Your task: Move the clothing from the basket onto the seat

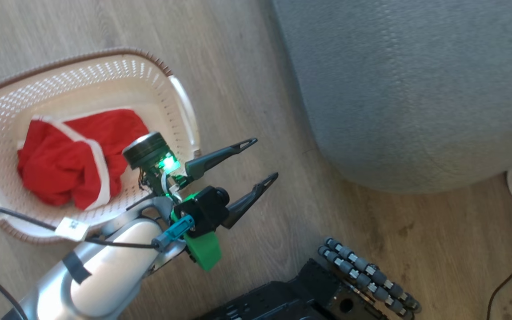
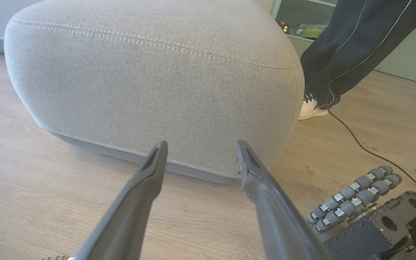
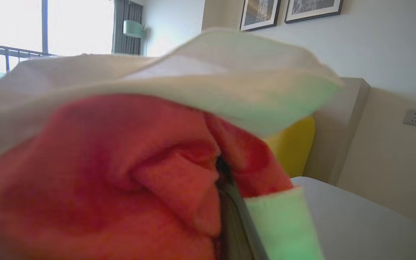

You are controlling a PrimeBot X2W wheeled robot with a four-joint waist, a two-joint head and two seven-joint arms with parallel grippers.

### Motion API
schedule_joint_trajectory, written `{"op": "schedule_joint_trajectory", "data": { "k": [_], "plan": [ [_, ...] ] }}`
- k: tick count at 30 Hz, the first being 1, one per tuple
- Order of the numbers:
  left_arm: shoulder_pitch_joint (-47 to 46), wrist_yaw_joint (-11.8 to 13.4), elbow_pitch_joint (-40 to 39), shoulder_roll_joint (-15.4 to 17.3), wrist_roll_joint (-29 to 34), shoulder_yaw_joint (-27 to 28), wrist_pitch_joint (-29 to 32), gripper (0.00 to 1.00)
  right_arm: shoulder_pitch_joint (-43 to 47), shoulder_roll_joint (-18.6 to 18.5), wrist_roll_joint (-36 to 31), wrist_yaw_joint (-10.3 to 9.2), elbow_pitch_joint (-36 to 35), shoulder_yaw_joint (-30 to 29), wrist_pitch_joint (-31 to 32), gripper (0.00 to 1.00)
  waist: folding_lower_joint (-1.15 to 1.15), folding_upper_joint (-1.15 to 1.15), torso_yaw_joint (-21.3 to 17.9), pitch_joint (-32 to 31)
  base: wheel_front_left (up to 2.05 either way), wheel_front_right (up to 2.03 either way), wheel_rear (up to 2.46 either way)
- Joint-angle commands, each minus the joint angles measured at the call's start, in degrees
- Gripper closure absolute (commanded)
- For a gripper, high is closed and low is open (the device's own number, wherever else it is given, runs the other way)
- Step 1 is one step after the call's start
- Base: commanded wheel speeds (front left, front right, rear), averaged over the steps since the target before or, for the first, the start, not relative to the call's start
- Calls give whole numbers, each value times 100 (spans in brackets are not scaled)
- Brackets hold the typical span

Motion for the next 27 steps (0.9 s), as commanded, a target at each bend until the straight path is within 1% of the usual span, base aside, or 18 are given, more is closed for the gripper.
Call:
{"op": "schedule_joint_trajectory", "data": {
  "k": [1,5,8,12,15,19,24,25,26,27],
  "plan": [
    [-78,-7,-230,49,37,113,-28,0,-257,-252,-64,-2,148,-102,-27,100,0,0,208,194,0,0,0],
    [-95,-5,-272,57,105,135,-28,0,-572,-474,-208,-2,1368,-108,-27,100,0,0,358,337,0,0,0],
    [-78,14,-329,54,148,185,-28,0,-805,-634,-381,-2,1990,-71,-27,100,0,0,433,421,0,0,0],
    [-53,13,-396,71,198,236,-28,0,-1035,-694,-467,-2,2669,-70,-27,100,0,0,511,532,0,0,0],
    [-59,12,-396,58,213,248,-28,0,-1074,-684,-481,-2,2856,-47,-27,100,0,0,526,560,0,0,0],
    [-105,10,-426,-11,238,242,-28,0,-1040,-701,-620,-2,3408,386,-27,100,0,0,594,564,0,0,0],
    [-98,7,-444,-49,219,287,-28,0,-1120,-742,-464,-2,3962,711,-27,100,0,0,647,503,0,0,0],
    [-95,6,-441,-55,220,292,-28,0,-1132,-775,-431,-2,4006,747,-27,75,0,0,655,493,0,0,0],
    [-95,5,-437,-63,222,294,-28,0,-1135,-807,-416,-2,4025,791,-27,47,0,0,662,481,0,0,0],
    [-95,5,-432,-73,223,294,-28,0,-1135,-822,-381,-2,4059,821,-27,0,0,0,668,466,0,0,0]
  ]
}}
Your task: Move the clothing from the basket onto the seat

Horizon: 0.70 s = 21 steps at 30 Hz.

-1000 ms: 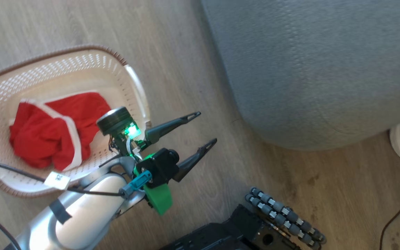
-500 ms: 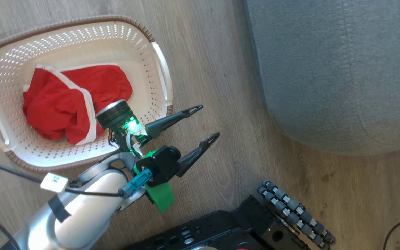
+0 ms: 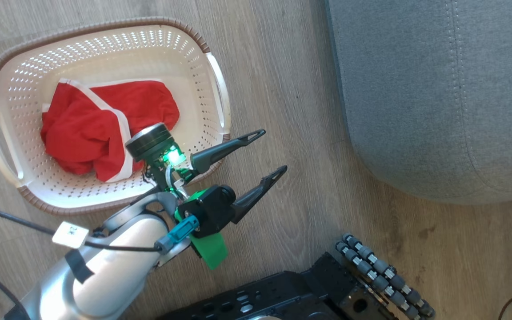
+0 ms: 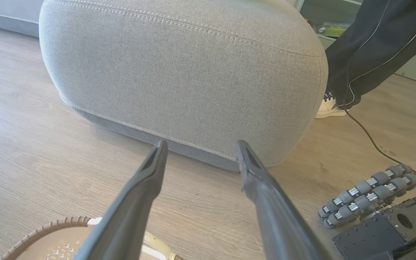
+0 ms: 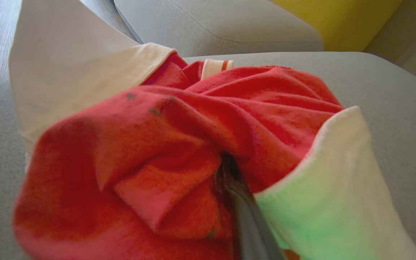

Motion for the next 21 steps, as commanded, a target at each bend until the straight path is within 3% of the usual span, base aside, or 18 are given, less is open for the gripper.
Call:
{"op": "schedule_joint_trajectory", "data": {
  "k": [1,11,21],
  "plan": [
    [-18,2,-168,-7,20,170,-28,0,-66,-231,50,-2,-106,42,-28,0,0,0,9,-24,0,0,0],
    [46,-4,-47,-270,-38,92,-28,0,19,-318,246,-2,272,609,0,0,0,0,49,-463,0,0,0],
    [216,-7,105,-638,-121,154,-28,0,103,-267,728,-2,524,1860,840,0,0,0,110,-1338,0,0,0]
  ]
}}
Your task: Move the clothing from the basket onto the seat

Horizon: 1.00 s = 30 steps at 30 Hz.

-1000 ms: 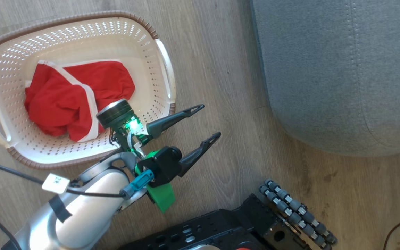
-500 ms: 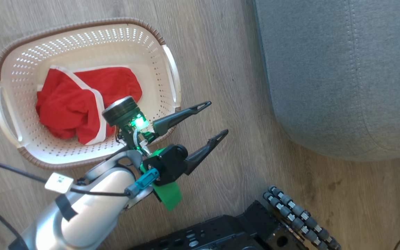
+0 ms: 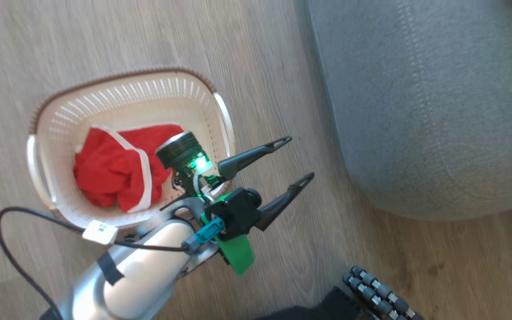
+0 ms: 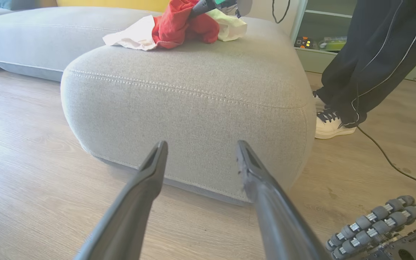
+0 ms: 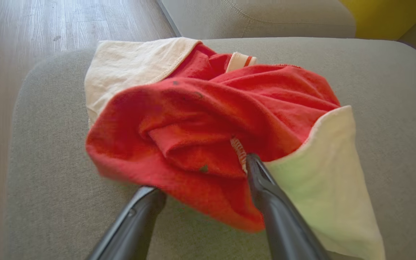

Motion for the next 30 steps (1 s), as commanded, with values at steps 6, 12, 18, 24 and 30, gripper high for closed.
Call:
{"op": "schedule_joint_trajectory", "data": {
  "k": [6,12,18,24,30],
  "plan": [
    [278,-7,-68,-344,-159,105,-28,0,326,-397,563,-2,-462,821,253,0,0,0,248,-865,0,0,0],
    [531,-7,105,-571,-238,395,-28,0,604,-544,1002,-2,-893,1627,335,0,0,0,412,-1459,0,0,0],
    [939,-6,183,-853,-243,941,-28,0,979,-746,1745,-2,-1605,2445,77,0,0,0,652,-2144,0,0,0],
    [1417,-4,152,-1001,-227,1572,-28,0,1373,-964,2419,-2,-2450,3212,-434,0,0,0,908,-2711,0,0,0],
    [1829,1,123,-1073,-146,2206,-28,0,1794,-1047,2909,-2,-3272,3522,-806,0,0,0,1138,-3094,0,0,0]
  ]
}}
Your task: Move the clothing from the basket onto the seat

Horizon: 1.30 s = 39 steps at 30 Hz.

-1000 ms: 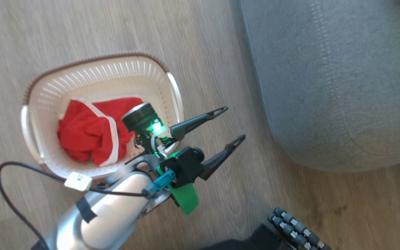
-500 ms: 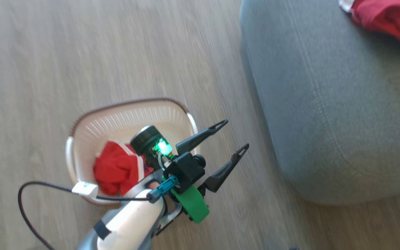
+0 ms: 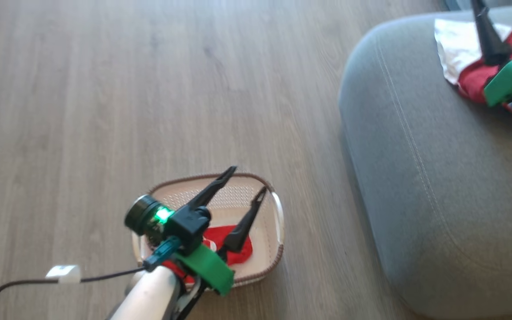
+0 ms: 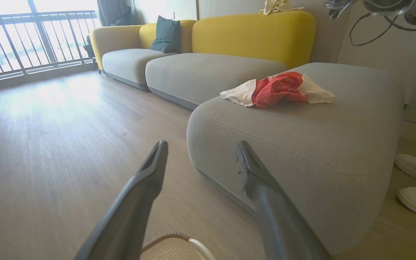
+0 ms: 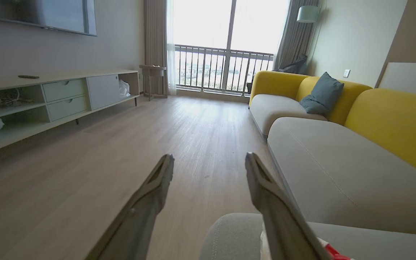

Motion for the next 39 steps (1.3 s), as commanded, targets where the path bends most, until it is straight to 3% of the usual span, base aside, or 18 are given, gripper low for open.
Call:
{"op": "schedule_joint_trajectory", "data": {
  "k": [1,7,13,19,28,34,39],
  "plan": [
    [-66,4,-230,-41,45,323,-29,0,173,-118,82,-2,-294,14,-78,0,1,0,196,-224,0,0,0],
    [218,39,-283,-127,141,818,-29,0,881,88,115,-2,-1395,-342,-110,0,1,0,353,-383,0,0,0],
    [364,168,-303,-200,227,1251,-29,0,1686,341,-574,-2,-2364,-602,-111,0,1,0,467,-413,0,0,0],
    [458,594,-313,-260,109,1758,-29,0,2598,872,-1133,-2,-3065,-1259,-112,0,1,0,549,-448,0,0,0],
    [584,1186,-292,-272,-83,2214,-29,0,3846,1680,-2030,-2,-3754,-2084,-112,0,1,0,534,-404,0,0,0],
    [660,1369,-225,-273,-172,2245,-29,0,4495,2265,-2411,-2,-3859,-2398,-112,0,1,0,493,-359,0,0,0],
    [741,1408,-66,-273,-214,2151,-29,0,4766,2469,-2575,-2,-3837,-2457,-112,0,1,0,449,-316,0,0,0]
  ]
}}
